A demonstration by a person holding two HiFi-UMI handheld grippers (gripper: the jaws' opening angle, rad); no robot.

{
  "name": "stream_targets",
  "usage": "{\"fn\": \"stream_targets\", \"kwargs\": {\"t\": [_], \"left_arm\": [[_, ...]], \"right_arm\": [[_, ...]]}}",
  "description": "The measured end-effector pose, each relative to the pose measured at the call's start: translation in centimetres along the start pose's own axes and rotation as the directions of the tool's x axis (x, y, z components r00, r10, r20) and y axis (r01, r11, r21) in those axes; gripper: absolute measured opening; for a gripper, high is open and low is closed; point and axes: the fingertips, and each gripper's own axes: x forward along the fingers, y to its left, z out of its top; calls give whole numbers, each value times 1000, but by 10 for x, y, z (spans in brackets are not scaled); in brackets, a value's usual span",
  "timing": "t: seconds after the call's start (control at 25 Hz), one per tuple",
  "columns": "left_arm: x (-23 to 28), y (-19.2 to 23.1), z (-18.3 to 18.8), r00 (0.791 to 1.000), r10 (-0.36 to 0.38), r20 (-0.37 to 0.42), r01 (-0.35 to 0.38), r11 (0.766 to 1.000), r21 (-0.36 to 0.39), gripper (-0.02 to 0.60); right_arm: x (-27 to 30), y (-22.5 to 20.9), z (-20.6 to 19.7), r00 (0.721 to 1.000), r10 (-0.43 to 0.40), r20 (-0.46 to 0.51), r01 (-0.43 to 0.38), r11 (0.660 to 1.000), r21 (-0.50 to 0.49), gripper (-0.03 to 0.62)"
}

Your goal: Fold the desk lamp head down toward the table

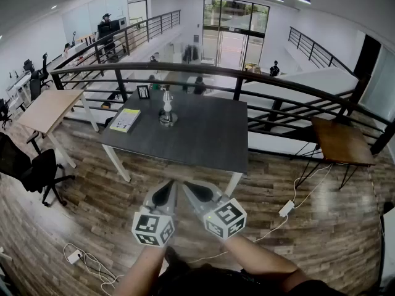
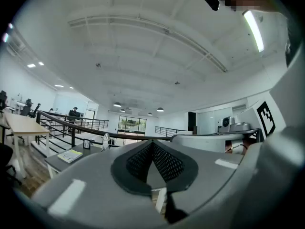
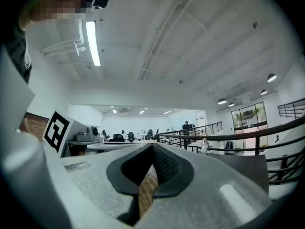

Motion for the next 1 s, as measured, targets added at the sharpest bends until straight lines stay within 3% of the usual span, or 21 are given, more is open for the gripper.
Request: {"fn": "stream_targets", "kwargs": {"t": [0.44,1.0], "left_arm": [[12,31,2,1000,-26,-16,26,999,-27,2],[53,137,14,985,-166,-52,164,986,-36,2]], "right_arm": [[33,-8,-4,999,-27,-30,26,1000,-9,2],[152,-47,-12,990,-133,-40,134,991,28,3]]}}
